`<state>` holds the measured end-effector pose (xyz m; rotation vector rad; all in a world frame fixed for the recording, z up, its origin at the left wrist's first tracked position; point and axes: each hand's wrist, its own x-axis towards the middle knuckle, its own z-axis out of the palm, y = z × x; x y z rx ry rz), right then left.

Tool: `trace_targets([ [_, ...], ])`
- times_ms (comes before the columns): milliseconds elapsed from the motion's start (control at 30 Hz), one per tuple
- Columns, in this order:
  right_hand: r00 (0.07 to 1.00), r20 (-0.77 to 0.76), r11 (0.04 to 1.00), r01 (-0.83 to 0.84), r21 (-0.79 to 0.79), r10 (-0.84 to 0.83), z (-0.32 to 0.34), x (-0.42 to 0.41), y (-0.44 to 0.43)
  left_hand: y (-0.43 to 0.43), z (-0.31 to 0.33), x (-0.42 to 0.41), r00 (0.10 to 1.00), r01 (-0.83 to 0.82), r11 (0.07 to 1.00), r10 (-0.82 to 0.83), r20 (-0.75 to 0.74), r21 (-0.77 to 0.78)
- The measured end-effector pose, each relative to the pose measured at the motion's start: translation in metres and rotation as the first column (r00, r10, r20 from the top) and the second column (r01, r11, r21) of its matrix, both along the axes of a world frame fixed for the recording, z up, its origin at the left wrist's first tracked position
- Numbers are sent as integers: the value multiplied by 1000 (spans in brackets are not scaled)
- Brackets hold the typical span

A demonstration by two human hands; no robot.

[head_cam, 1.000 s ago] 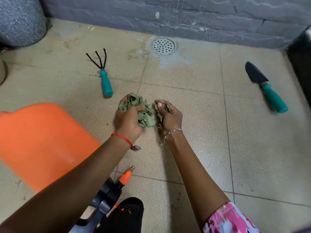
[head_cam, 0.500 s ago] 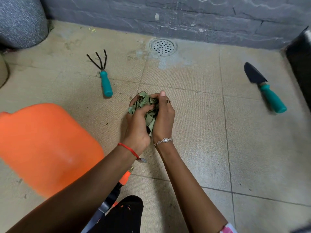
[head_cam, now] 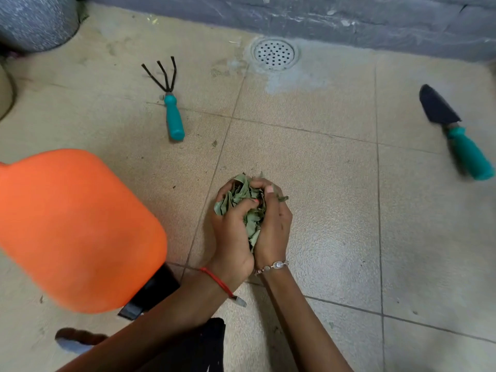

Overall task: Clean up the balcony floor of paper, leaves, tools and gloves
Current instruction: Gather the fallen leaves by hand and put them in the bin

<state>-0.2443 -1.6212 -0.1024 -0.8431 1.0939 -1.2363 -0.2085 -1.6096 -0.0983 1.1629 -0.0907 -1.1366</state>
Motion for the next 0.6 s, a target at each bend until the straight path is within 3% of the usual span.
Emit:
trace_targets([
  [133, 983, -180, 994, -62, -94, 45, -8, 5, -1, -1, -1, 5, 1000, 14, 999, -13, 16, -29],
  [233, 970, -228, 985, -117, -129, 85, -5, 8, -2, -1, -2, 11, 999, 49, 999, -49, 15, 1],
  [433, 961, -228, 970, -193, -145, 157, 2, 41, -10, -8, 16, 37, 998, -60, 992, 63, 24, -114],
  [600, 961, -127, 945, -267, -187, 247, 18, 77, -19, -13, 38, 66, 983, -165, 969, 176, 46, -186],
])
